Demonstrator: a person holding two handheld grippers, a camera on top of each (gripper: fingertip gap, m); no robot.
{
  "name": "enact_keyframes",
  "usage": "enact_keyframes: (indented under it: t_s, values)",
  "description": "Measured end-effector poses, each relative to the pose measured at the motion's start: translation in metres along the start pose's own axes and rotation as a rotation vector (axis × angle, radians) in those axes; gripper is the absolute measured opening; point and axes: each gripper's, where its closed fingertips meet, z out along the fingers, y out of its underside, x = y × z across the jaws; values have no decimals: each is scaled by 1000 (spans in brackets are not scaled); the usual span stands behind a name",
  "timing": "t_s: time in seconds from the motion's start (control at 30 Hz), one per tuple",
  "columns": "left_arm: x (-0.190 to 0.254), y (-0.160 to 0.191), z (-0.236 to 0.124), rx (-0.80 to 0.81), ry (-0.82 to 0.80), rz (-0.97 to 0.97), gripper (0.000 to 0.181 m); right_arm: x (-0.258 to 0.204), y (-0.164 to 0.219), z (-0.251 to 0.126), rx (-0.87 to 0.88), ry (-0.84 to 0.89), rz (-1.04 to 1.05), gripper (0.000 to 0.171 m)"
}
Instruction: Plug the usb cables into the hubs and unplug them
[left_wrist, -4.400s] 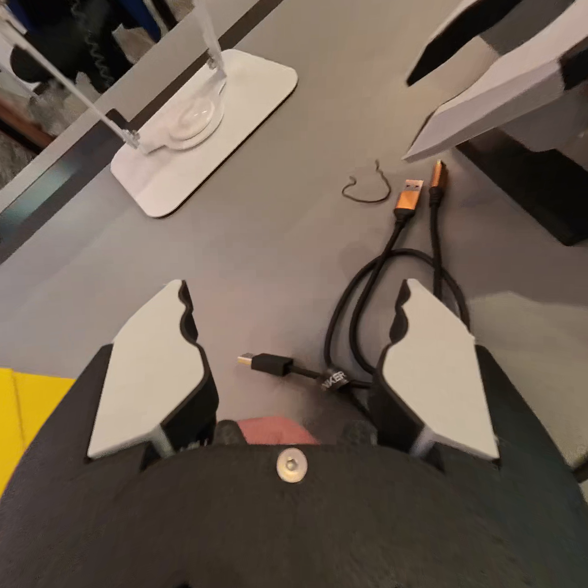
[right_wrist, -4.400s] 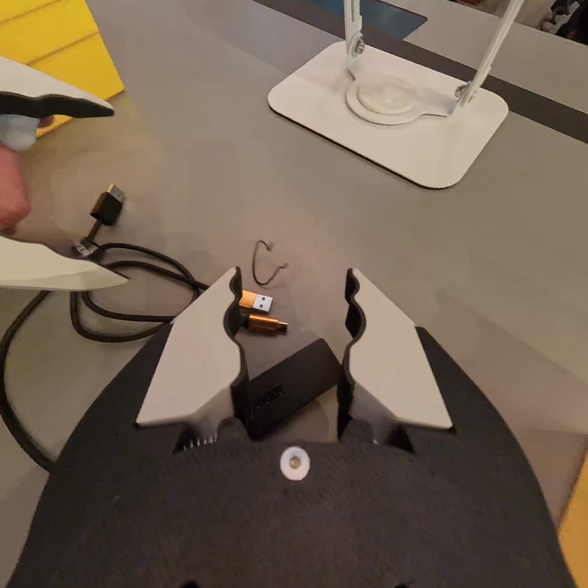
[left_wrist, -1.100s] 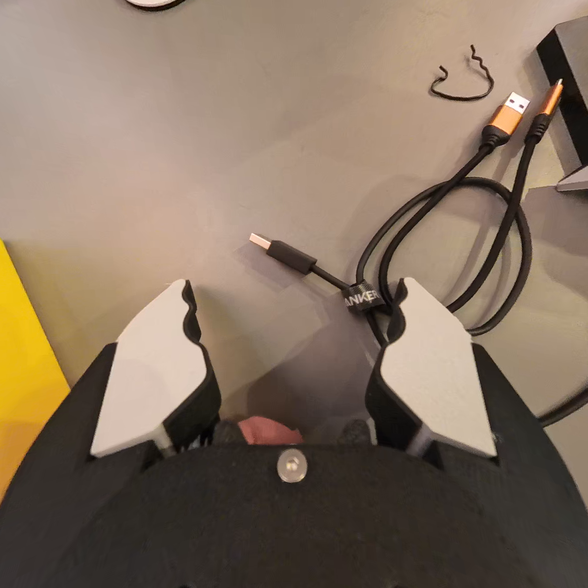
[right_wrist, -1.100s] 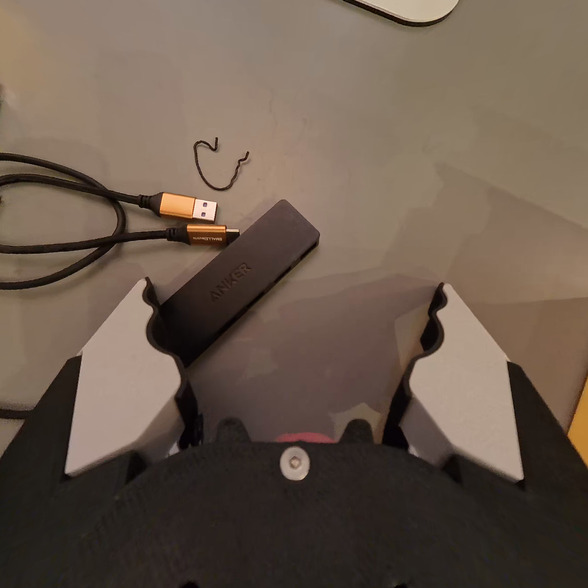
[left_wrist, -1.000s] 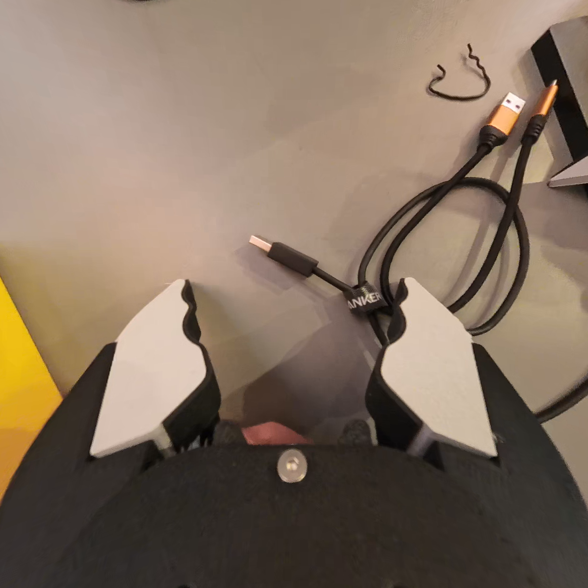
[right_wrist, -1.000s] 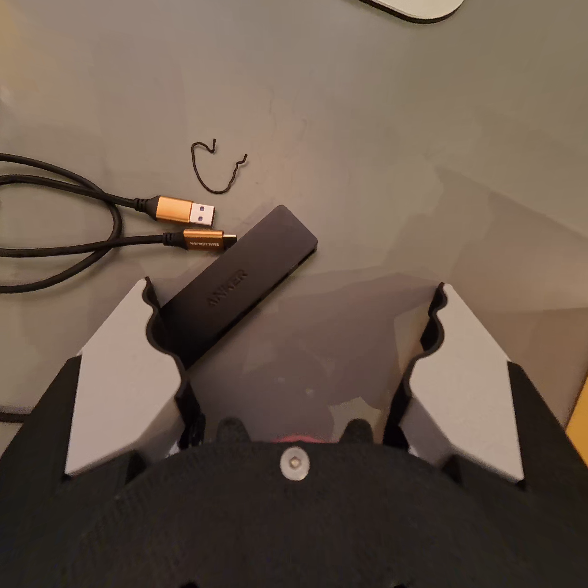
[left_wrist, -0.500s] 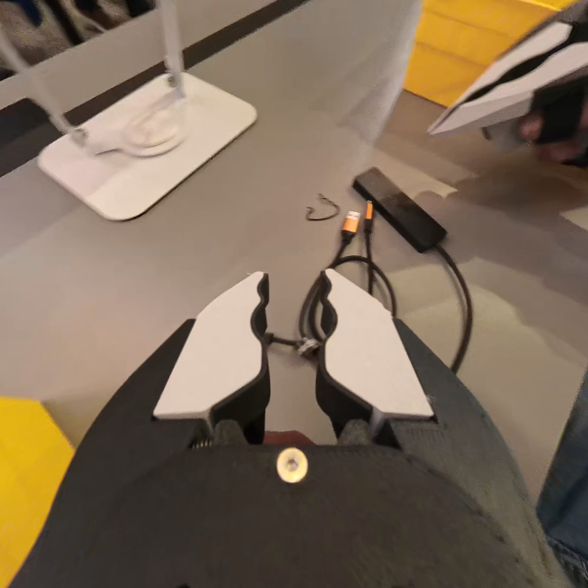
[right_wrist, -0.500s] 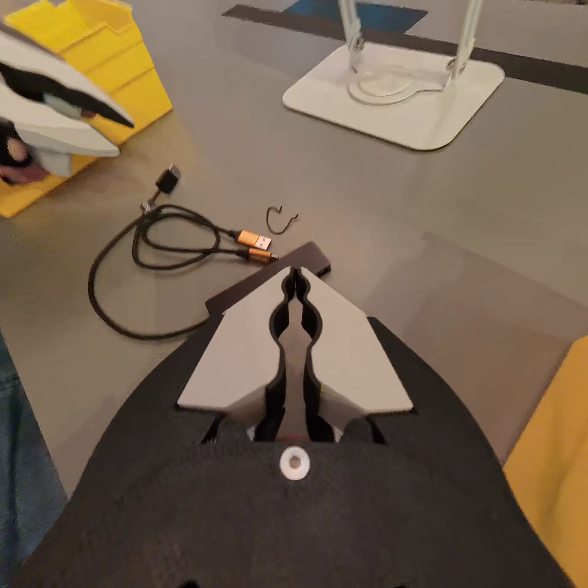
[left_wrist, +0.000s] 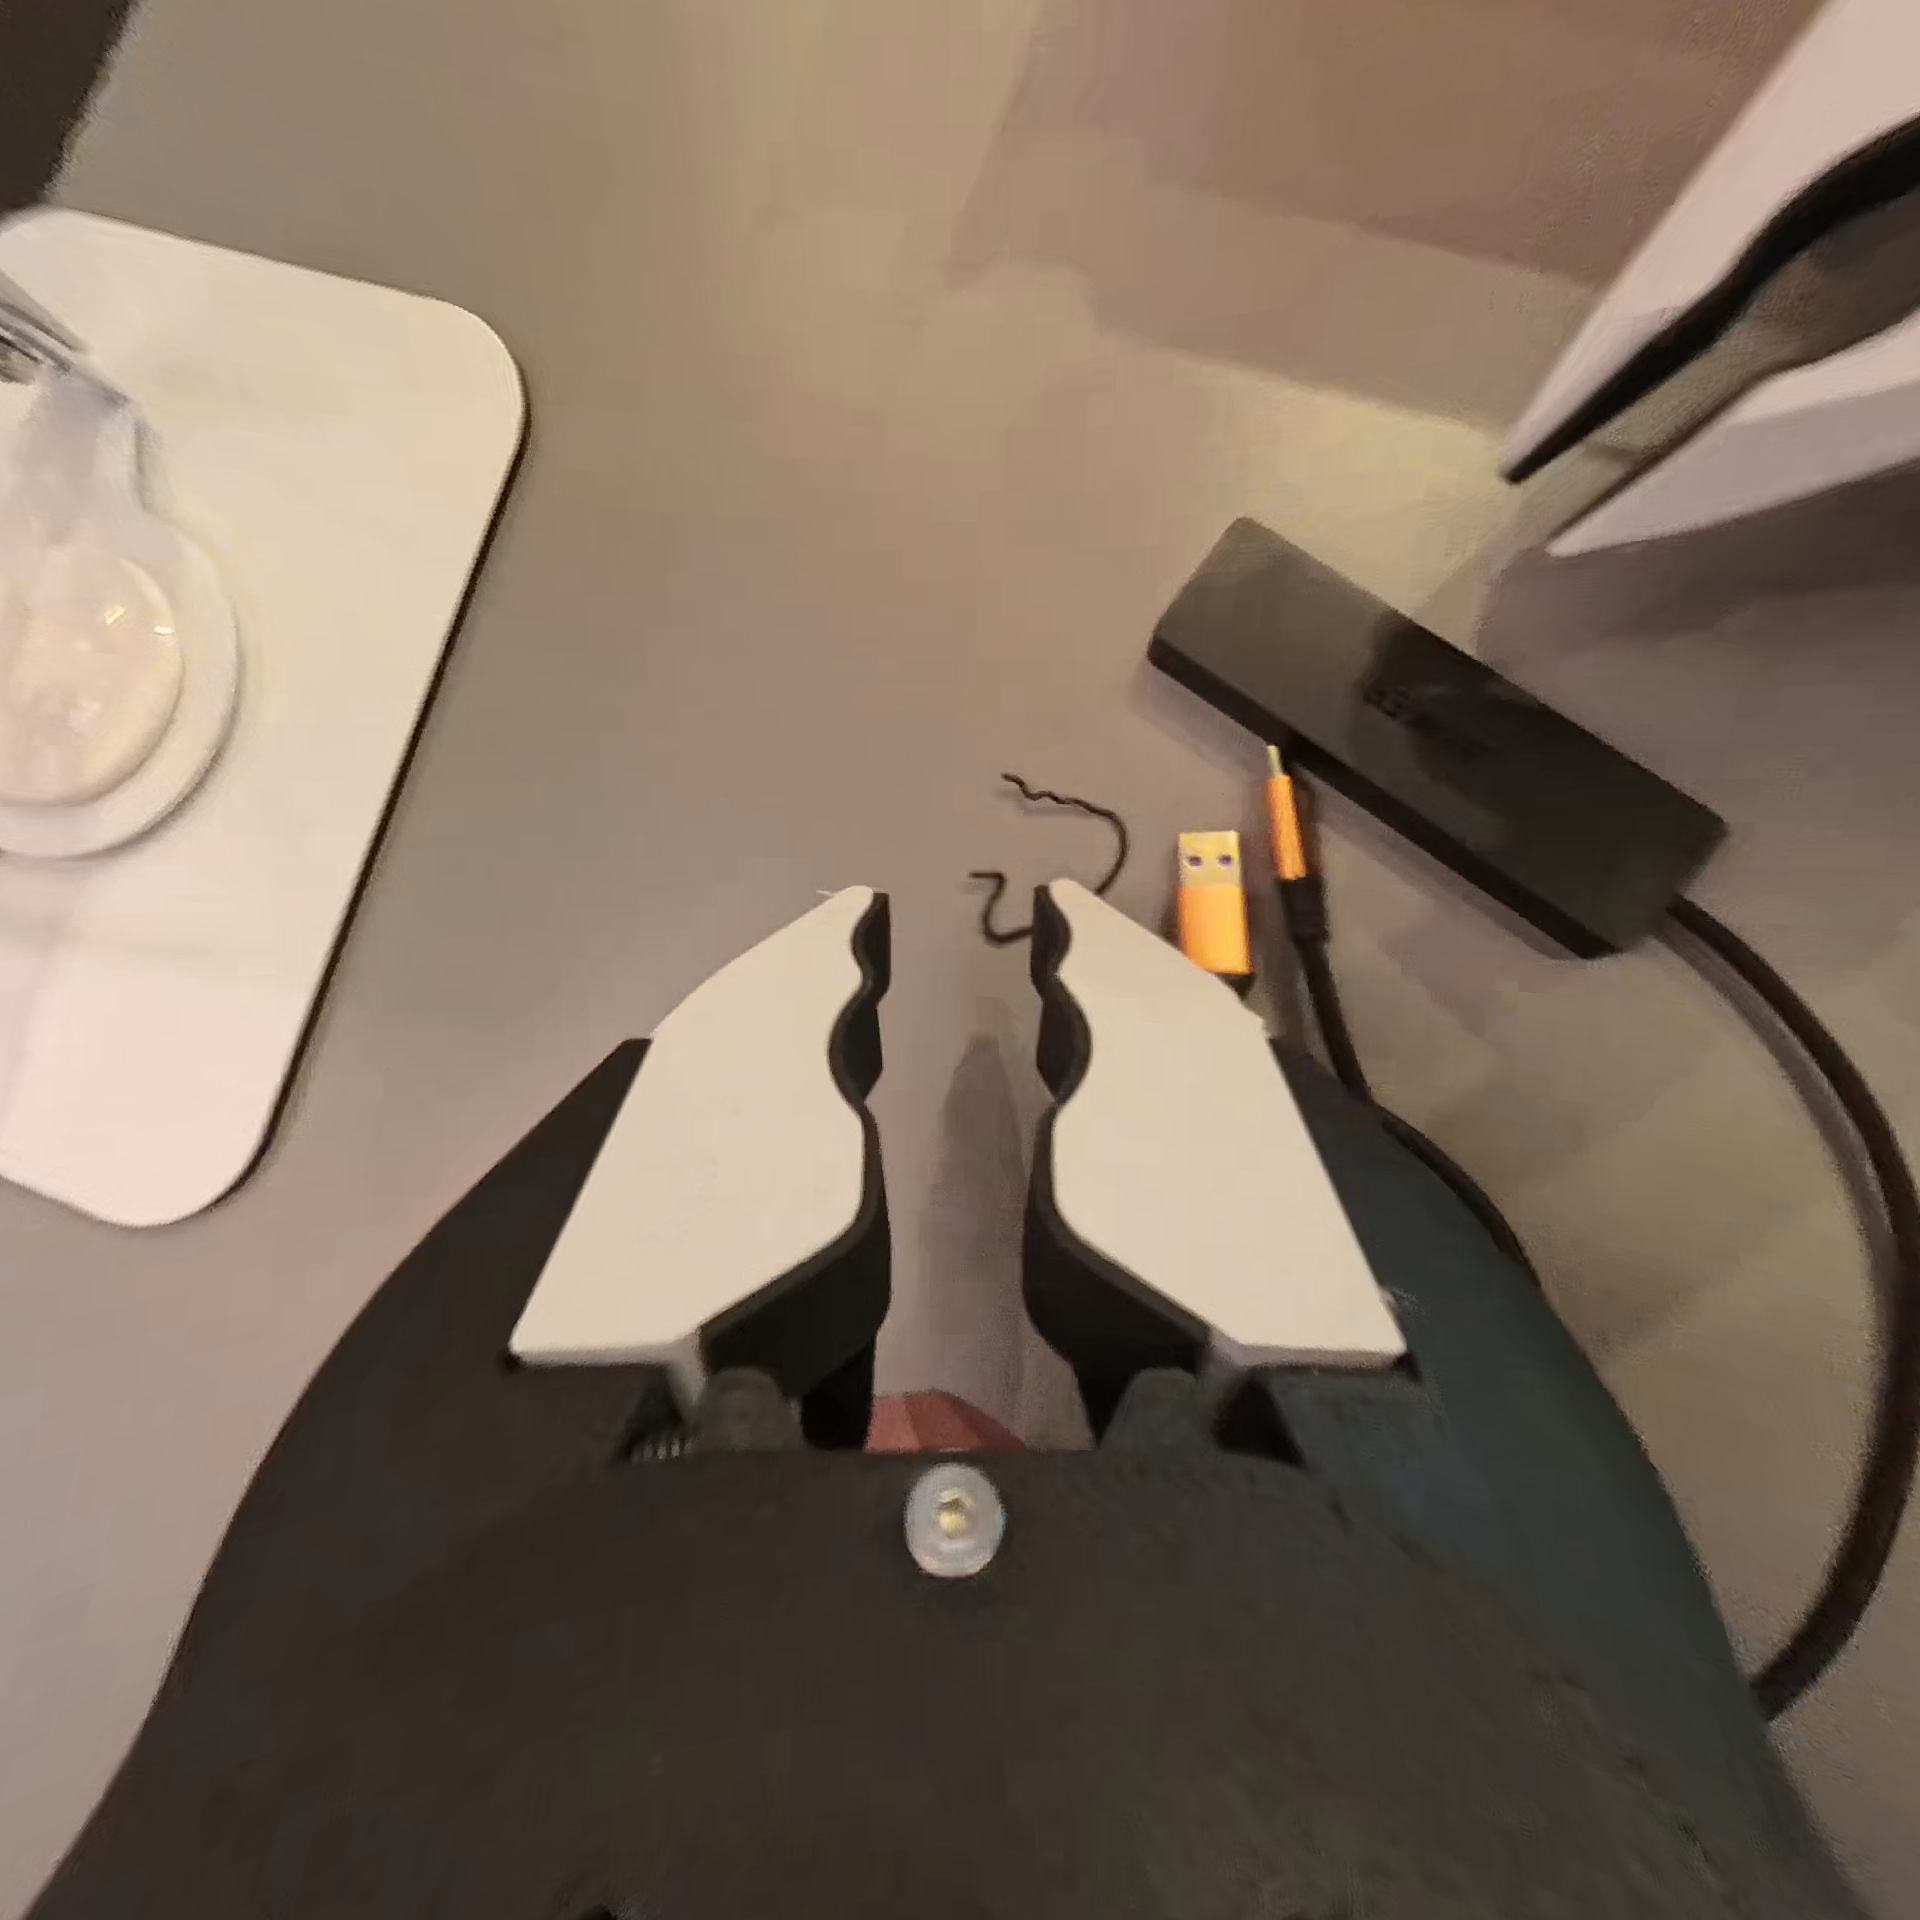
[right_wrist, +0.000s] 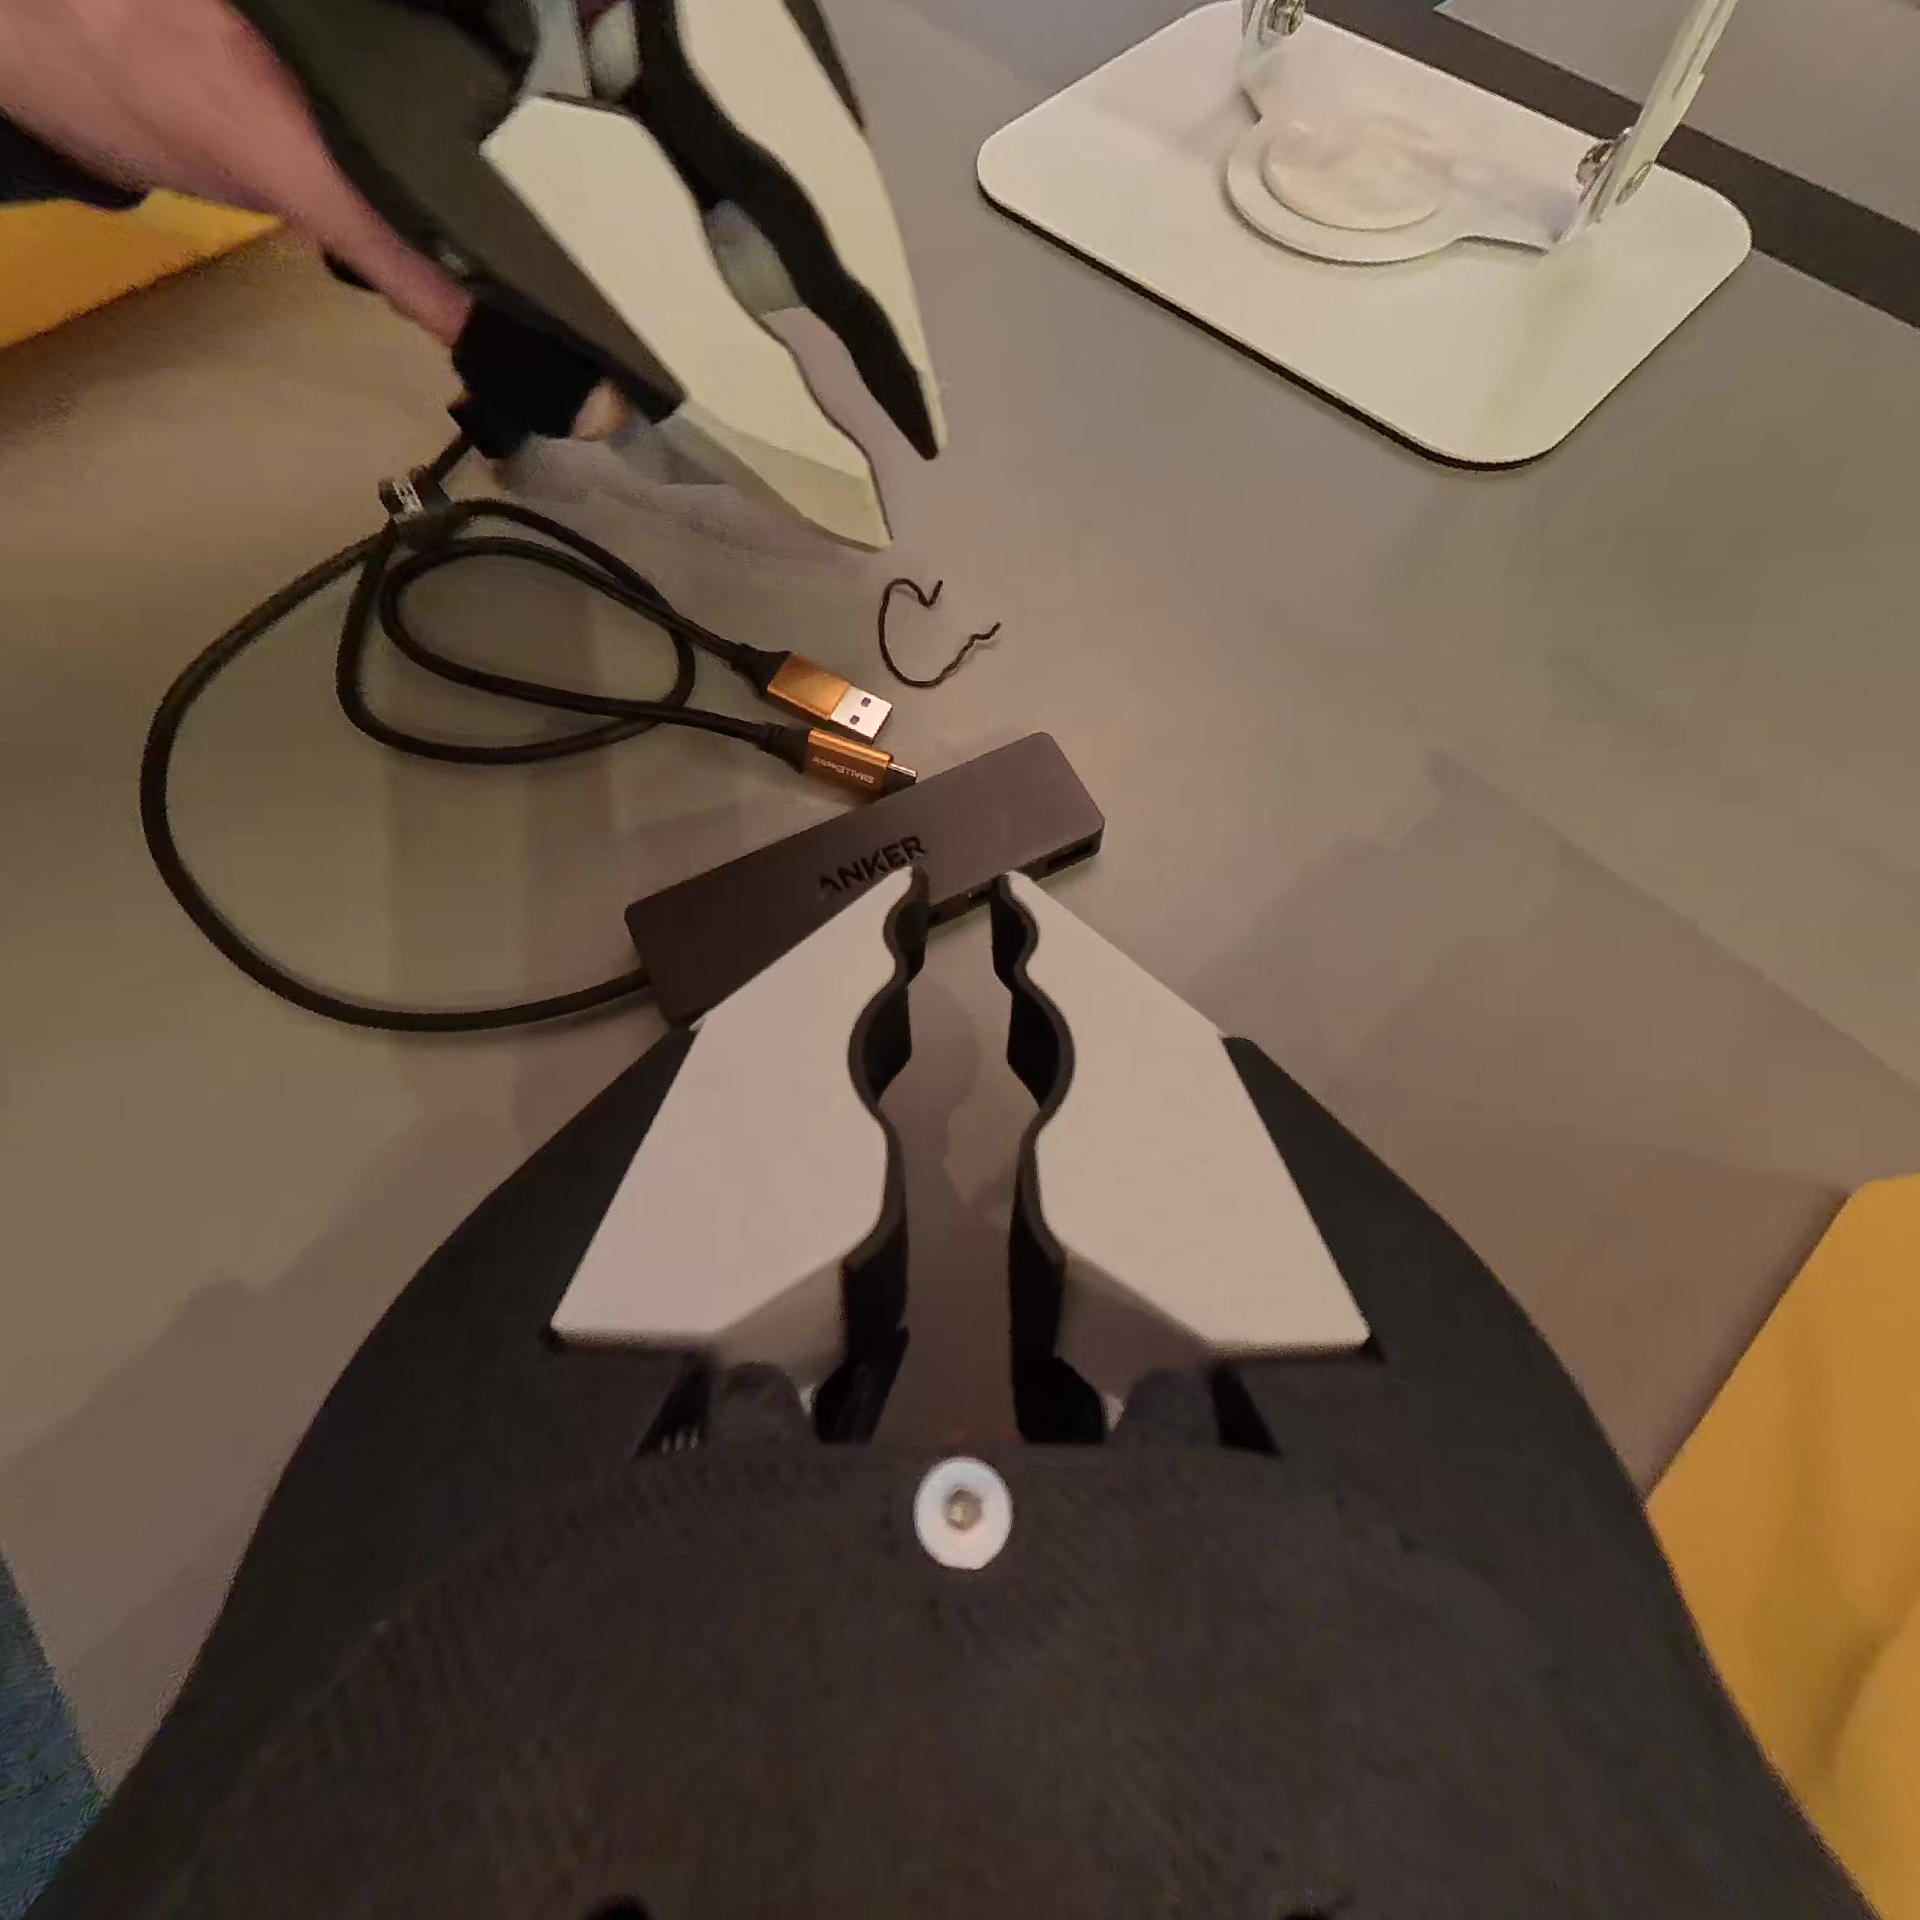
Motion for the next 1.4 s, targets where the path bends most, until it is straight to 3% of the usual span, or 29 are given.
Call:
enact_keyframes:
  t_s: [0.13,0.2,0.3,0.4,0.43,0.53,0.6,0.77,0.8,0.83,0.9,0.93,0.97,1.07,1.27,1.4]
  values:
    - [2,0,16,-55,57,10,29,0,4,3,-15,-6,-26,22]
    - [12,-7,9,-2,102,-48,33,-6,9,5,-38,-41,-32,35]
    - [49,-14,-9,57,223,-60,49,-13,22,8,-110,-83,-28,74]
    - [77,-1,-9,-29,226,54,71,-17,26,11,-108,-88,-33,119]
    - [86,5,-9,-60,237,76,72,-16,26,13,-107,-73,-54,136]
    - [86,16,-8,-86,162,115,62,-10,28,24,-151,-42,-147,160]
    - [89,20,-5,-82,180,71,56,-15,27,33,-181,-105,-185,157]
    - [91,27,-1,-76,204,58,57,-20,17,45,-202,-223,-211,104]
    - [91,26,-1,-65,214,42,57,-19,14,44,-189,-224,-213,54]
    - [90,26,-1,-64,215,35,58,-21,12,42,-177,-238,-201,25]
    - [86,27,-3,-55,205,29,56,-27,11,41,-148,-268,-146,27]
    - [84,29,-3,-61,202,26,55,-25,12,40,-147,-254,-139,41]
    - [82,30,-5,-58,198,21,54,-22,12,40,-155,-227,-133,67]
    - [82,29,-6,-41,187,22,51,-15,15,41,-200,-181,-156,98]
    - [77,29,-6,-38,128,-13,46,-17,1,54,-199,-187,-43,89]
    - [85,33,-8,5,171,-85,47,-14,-4,63,-222,-69,5,52]
